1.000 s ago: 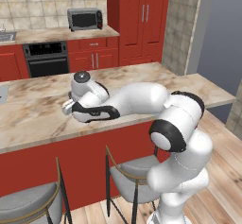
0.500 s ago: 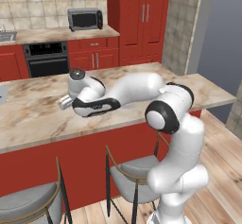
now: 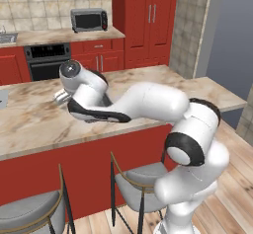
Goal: Retrieve the tupperware and aluminum foil from the cabinet and place them on the dining counter near the plate with bell pepper and hot dog to prepare for storing leftovers.
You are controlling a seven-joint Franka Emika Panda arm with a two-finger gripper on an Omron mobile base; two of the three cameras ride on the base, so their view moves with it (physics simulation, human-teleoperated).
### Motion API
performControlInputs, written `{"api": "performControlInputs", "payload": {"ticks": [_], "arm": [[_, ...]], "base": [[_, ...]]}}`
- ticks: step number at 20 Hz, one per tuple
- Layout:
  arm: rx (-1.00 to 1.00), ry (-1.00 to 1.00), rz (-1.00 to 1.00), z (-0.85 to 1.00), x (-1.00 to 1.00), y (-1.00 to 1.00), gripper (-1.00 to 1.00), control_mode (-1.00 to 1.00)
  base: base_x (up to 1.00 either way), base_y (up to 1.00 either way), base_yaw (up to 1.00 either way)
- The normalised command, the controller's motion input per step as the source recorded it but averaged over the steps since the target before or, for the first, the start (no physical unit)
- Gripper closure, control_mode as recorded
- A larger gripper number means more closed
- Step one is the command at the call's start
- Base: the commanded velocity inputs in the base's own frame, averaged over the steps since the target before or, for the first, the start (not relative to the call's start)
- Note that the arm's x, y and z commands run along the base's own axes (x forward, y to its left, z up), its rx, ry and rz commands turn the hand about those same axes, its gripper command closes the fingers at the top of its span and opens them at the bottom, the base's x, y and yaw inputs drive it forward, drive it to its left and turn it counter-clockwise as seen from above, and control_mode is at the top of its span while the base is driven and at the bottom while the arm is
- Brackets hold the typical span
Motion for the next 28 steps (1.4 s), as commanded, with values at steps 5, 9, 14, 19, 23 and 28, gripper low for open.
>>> {"api": "performControlInputs", "payload": {"ticks": [5, 9, 14, 19, 23, 28], "arm": [[0.05, -0.15, -0.10, 0.52, -1.00, -0.71, -1.00, -1.00], [0.23, -0.10, -0.19, 0.31, -0.99, -1.00, -1.00, -1.00], [0.41, -0.07, -0.11, 0.67, -0.78, -1.00, -1.00, -1.00], [0.42, -0.07, -0.02, 0.75, -0.83, -1.00, -1.00, -1.00], [0.26, -0.02, 0.00, 0.34, -0.97, -1.00, -1.00, -1.00], [0.12, 0.02, -0.01, 0.03, -0.66, -0.85, -1.00, -1.00]], "base": [[0.00, 0.00, 0.00], [0.00, 0.00, 0.00], [0.00, 0.00, 0.00], [0.00, 0.00, 0.00], [0.00, 0.00, 0.00], [0.00, 0.00, 0.00]]}}
